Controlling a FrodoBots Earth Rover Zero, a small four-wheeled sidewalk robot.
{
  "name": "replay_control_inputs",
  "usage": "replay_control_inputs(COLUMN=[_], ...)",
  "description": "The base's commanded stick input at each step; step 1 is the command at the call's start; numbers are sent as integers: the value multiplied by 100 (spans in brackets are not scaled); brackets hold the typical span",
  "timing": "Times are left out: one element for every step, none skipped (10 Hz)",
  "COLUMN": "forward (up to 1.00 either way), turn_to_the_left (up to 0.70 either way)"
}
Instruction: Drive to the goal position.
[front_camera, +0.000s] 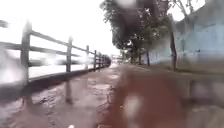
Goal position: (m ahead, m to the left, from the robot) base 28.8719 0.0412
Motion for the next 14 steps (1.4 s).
replay_control_inputs(forward=[74,0,0,0,0,0,0,0,0,100,100,100,100,100], turn_to_the_left=[0,0,0,0,0,0,0,0,0,0,-4,-28,-40,-40])
